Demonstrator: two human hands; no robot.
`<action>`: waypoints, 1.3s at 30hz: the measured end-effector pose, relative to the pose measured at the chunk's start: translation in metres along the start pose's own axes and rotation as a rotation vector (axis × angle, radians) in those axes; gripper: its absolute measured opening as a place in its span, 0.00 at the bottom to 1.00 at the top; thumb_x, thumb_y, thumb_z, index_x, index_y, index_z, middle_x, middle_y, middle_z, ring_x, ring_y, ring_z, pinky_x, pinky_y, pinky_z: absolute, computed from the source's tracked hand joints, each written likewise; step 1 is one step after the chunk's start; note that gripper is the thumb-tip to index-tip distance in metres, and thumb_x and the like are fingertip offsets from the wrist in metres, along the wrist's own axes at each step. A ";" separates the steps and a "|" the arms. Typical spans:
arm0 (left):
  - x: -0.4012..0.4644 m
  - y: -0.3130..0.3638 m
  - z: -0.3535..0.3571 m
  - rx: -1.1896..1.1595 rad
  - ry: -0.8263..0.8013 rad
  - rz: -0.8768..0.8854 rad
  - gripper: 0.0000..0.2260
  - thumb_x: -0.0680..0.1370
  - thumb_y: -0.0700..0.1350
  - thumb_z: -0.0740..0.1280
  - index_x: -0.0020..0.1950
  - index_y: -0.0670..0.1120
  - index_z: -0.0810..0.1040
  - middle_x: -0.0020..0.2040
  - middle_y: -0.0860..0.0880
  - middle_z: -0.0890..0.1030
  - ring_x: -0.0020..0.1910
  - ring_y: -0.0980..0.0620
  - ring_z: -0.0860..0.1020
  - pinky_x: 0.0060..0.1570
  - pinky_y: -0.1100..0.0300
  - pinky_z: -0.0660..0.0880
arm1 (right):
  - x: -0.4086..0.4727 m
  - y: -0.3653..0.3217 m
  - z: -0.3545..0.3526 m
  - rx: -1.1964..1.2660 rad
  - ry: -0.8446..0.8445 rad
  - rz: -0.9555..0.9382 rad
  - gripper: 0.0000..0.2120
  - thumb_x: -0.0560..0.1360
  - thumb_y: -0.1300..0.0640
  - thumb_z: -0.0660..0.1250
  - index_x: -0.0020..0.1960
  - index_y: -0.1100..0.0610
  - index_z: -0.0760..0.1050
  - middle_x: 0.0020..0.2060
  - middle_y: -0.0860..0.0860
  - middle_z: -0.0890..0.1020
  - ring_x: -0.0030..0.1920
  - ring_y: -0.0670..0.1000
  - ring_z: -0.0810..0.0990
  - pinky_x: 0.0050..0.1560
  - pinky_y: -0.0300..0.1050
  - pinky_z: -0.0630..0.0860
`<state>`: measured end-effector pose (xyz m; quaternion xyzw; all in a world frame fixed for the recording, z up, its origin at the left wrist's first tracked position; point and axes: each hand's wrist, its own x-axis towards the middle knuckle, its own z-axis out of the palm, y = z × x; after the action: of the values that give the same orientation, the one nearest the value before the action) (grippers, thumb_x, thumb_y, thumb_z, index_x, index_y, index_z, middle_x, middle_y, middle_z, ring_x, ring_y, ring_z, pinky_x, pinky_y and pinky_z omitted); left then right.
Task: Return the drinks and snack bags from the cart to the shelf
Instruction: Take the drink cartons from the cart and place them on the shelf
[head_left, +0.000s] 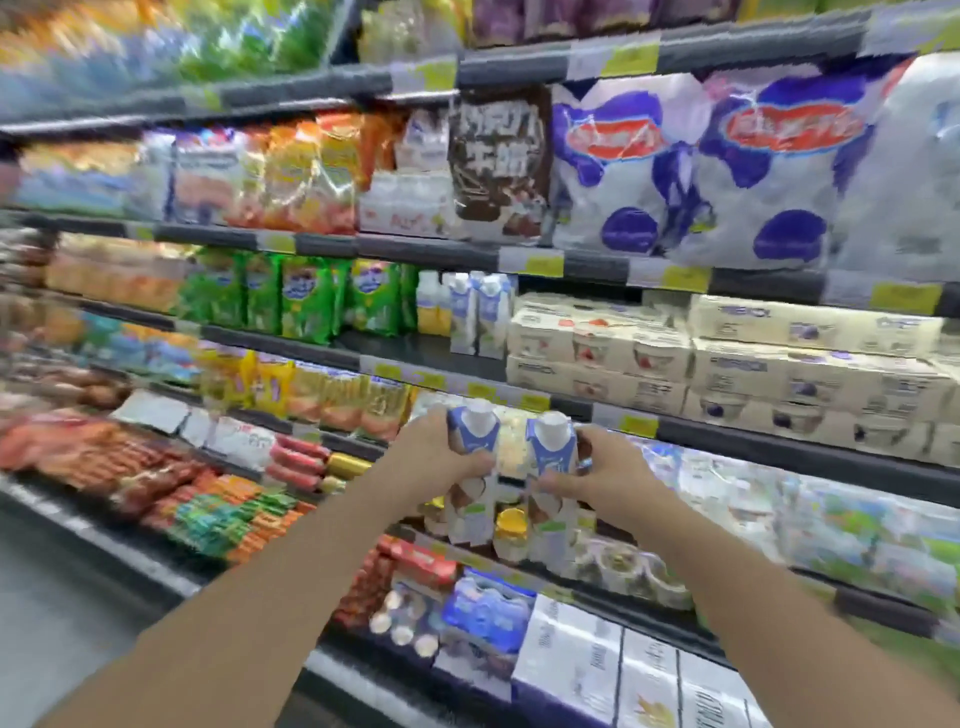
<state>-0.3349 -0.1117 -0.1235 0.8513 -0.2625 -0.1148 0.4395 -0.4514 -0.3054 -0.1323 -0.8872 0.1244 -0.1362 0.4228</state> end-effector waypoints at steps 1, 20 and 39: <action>0.003 -0.013 -0.021 -0.004 0.014 -0.010 0.29 0.64 0.60 0.76 0.58 0.46 0.76 0.51 0.44 0.83 0.48 0.47 0.83 0.52 0.42 0.80 | 0.015 -0.014 0.018 0.007 -0.014 -0.011 0.20 0.65 0.53 0.81 0.54 0.53 0.79 0.45 0.46 0.83 0.44 0.47 0.80 0.40 0.34 0.73; 0.188 -0.041 -0.107 -0.077 0.206 0.000 0.20 0.70 0.46 0.78 0.58 0.46 0.75 0.51 0.49 0.81 0.50 0.49 0.80 0.53 0.48 0.79 | 0.212 -0.050 0.067 0.032 0.001 -0.057 0.14 0.68 0.54 0.79 0.48 0.51 0.77 0.39 0.45 0.82 0.40 0.45 0.79 0.40 0.42 0.75; 0.341 -0.053 -0.107 -0.130 -0.006 0.177 0.22 0.68 0.42 0.80 0.60 0.45 0.79 0.52 0.49 0.84 0.50 0.50 0.82 0.47 0.57 0.77 | 0.272 -0.065 0.071 -0.103 0.358 0.105 0.19 0.69 0.55 0.78 0.55 0.51 0.75 0.41 0.38 0.78 0.40 0.36 0.75 0.36 0.30 0.67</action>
<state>0.0145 -0.2000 -0.0917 0.7941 -0.3302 -0.0948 0.5014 -0.1663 -0.3068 -0.0872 -0.8616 0.2504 -0.2632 0.3546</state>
